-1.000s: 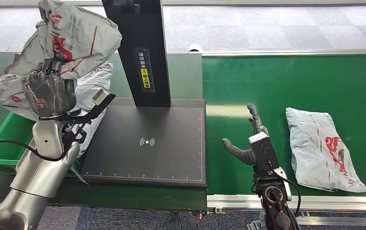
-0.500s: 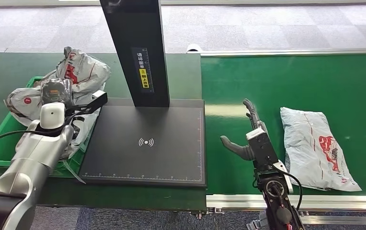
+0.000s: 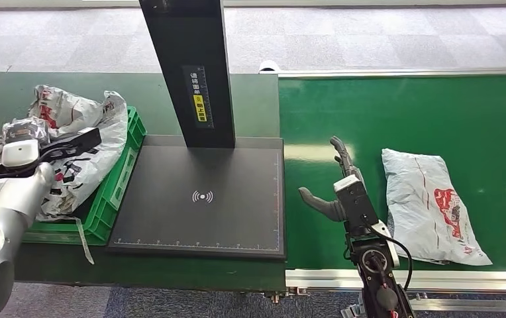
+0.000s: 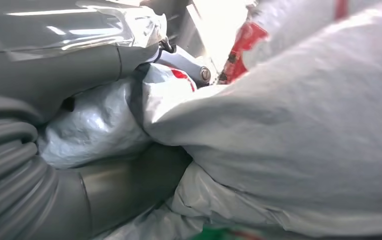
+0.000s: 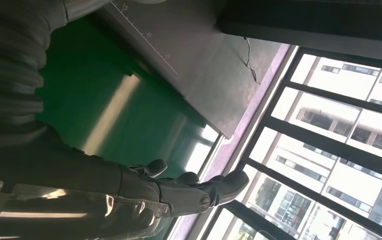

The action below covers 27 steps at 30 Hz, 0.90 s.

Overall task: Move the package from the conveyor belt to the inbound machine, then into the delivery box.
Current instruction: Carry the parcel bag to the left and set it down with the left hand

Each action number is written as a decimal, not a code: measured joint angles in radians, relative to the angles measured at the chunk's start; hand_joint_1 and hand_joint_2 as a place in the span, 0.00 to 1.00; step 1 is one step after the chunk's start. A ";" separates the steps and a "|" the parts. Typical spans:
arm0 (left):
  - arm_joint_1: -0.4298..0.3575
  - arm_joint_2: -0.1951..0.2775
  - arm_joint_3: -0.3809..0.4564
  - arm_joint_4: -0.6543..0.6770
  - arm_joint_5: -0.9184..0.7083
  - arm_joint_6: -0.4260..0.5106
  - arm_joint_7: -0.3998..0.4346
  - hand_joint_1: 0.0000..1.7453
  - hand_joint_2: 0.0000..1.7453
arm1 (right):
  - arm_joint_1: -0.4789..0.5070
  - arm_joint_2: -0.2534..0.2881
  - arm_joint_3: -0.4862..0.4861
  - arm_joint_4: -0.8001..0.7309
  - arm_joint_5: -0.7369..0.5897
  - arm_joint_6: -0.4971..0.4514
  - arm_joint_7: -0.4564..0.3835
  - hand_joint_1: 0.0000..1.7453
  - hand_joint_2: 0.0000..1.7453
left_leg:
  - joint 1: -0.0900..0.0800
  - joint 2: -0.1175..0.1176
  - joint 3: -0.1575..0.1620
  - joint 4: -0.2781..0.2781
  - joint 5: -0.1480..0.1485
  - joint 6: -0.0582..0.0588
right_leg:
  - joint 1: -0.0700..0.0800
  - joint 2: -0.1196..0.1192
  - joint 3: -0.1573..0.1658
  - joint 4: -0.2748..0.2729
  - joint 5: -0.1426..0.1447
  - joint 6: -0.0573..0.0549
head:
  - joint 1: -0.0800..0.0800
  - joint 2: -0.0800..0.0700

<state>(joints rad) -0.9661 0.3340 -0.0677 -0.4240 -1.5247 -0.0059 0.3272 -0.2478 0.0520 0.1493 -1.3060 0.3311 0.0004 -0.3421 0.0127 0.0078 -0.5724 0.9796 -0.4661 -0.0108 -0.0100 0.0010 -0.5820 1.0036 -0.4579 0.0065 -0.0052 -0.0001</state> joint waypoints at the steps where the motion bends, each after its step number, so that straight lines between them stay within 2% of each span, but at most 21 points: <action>1: -0.006 0.011 0.008 0.005 0.002 -0.002 0.008 0.95 1.00 | 0.002 0.001 0.000 -0.006 0.002 0.000 0.004 0.00 1.00 | 0.000 0.000 0.000 0.000 0.000 0.000 | 0.000 0.000 0.000 0.000 0.000 0.000 | 0.000 0.000; 4: -0.032 0.039 0.024 0.021 0.004 -0.030 0.011 0.85 1.00 | 0.008 0.005 0.001 -0.019 0.008 0.000 0.012 0.00 1.00 | 0.000 0.000 0.000 0.000 0.000 0.000 | 0.000 0.000 -0.001 0.000 0.000 0.000 | 0.000 0.000; 9: -0.045 0.050 0.031 0.029 0.003 -0.049 0.002 0.85 1.00 | 0.010 0.007 0.001 -0.024 0.010 0.000 0.014 0.00 1.00 | 0.000 -0.001 0.000 0.000 0.000 0.000 | 0.000 0.000 -0.001 0.000 0.000 0.000 | 0.000 0.000; 10: -0.049 0.053 0.031 0.032 0.003 -0.052 -0.001 0.76 1.00 | 0.011 0.008 0.001 -0.025 0.011 0.000 0.015 0.00 1.00 | 0.000 -0.001 -0.001 0.000 0.000 0.000 | 0.000 0.000 -0.001 0.000 0.000 0.000 | 0.000 0.000; 12: -0.059 0.058 0.032 0.043 0.003 -0.056 -0.008 0.33 1.00 | 0.011 0.012 0.001 -0.029 0.012 0.000 0.015 0.00 1.00 | 0.000 -0.001 -0.001 0.000 0.000 0.000 | 0.000 0.000 -0.001 0.000 0.000 0.000 | 0.000 0.000; 13: -0.063 0.060 0.033 0.047 0.003 -0.055 -0.011 0.12 0.75 | 0.011 0.013 0.001 -0.030 0.013 0.000 0.016 0.00 1.00 | 0.000 -0.001 -0.001 0.000 0.000 0.000 | 0.000 0.000 0.000 0.000 0.000 0.000 | 0.000 0.000; 14: -0.064 0.060 0.033 0.049 0.003 -0.051 -0.015 0.00 0.50 | 0.012 0.014 0.001 -0.031 0.013 0.000 0.016 0.00 1.00 | 0.000 -0.001 -0.001 0.000 0.000 0.000 | 0.000 0.000 -0.001 0.000 0.000 0.000 | 0.000 0.000; 16: -0.065 0.060 0.033 0.050 -0.001 -0.031 -0.022 0.00 0.00 | 0.011 0.016 0.001 -0.031 0.016 0.000 0.016 0.00 1.00 | 0.000 -0.001 -0.001 0.000 0.000 0.000 | 0.000 0.000 -0.001 0.000 0.000 0.000 | 0.000 0.000; 21: -0.067 0.052 0.032 0.043 -0.020 0.040 -0.028 0.00 0.00 | 0.004 0.023 0.000 -0.031 0.022 0.001 0.020 0.00 1.00 | 0.000 -0.001 -0.001 0.000 0.000 0.000 | 0.000 0.000 -0.001 0.000 0.000 0.000 | 0.000 0.000; 27: -0.091 0.050 0.030 0.021 -0.023 0.047 -0.047 0.00 0.00 | -0.011 0.026 0.000 -0.030 0.025 0.003 0.025 0.00 1.00 | 0.000 -0.001 -0.001 0.000 0.000 0.000 | 0.000 0.000 0.000 0.000 0.000 0.000 | 0.000 0.000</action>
<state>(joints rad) -1.0574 0.3839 -0.0374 -0.4027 -1.5476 0.0416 0.2807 -0.2591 0.0778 0.1495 -1.3362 0.3562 0.0036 -0.3169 0.0126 0.0069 -0.5733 0.9797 -0.4660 -0.0109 -0.0100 0.0007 -0.5825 1.0036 -0.4580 0.0064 -0.0049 -0.0002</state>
